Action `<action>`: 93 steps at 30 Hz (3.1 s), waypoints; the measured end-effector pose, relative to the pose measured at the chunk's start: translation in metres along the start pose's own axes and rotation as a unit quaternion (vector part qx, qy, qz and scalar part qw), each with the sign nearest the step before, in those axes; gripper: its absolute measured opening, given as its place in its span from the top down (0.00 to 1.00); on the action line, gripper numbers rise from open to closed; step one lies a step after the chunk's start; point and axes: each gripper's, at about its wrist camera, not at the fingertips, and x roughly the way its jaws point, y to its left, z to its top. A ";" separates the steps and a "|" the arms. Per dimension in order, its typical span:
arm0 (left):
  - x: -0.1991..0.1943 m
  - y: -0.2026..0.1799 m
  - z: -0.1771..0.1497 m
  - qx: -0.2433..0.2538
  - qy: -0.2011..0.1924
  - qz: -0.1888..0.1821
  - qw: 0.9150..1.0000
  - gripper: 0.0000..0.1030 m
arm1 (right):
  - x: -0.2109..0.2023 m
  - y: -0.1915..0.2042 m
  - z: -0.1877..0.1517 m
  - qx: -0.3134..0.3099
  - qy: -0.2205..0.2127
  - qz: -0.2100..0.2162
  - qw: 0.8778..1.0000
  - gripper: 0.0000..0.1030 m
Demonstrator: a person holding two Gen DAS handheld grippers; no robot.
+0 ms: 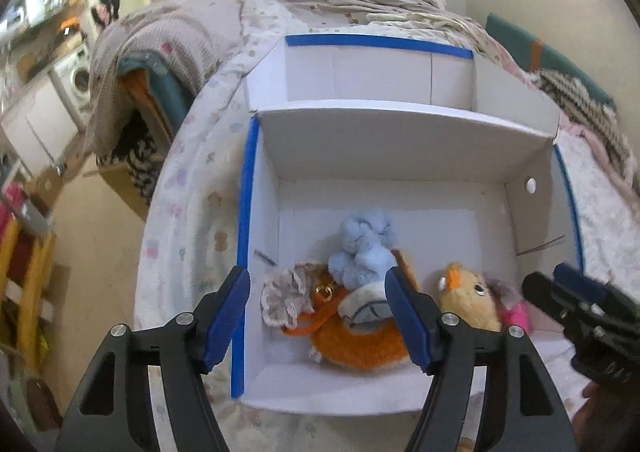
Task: Organize soft objects
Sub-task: 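Open both tools to drop the scrunchie and bag into the box, then move the right tool down to the small tan peg on the sheet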
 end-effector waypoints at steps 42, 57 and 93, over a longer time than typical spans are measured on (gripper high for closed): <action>-0.019 0.041 -0.103 -0.035 0.040 -0.045 0.998 0.35 | 0.051 0.028 -0.165 -0.148 0.300 -0.067 0.940 0.83; -0.008 0.052 -0.105 -0.053 0.055 -0.026 0.997 0.35 | 0.080 0.069 -0.110 -0.146 0.208 -0.007 0.967 0.89; 0.013 0.043 -0.110 -0.044 0.092 -0.021 0.995 0.35 | 0.038 0.061 -0.114 -0.155 0.166 0.014 0.974 0.90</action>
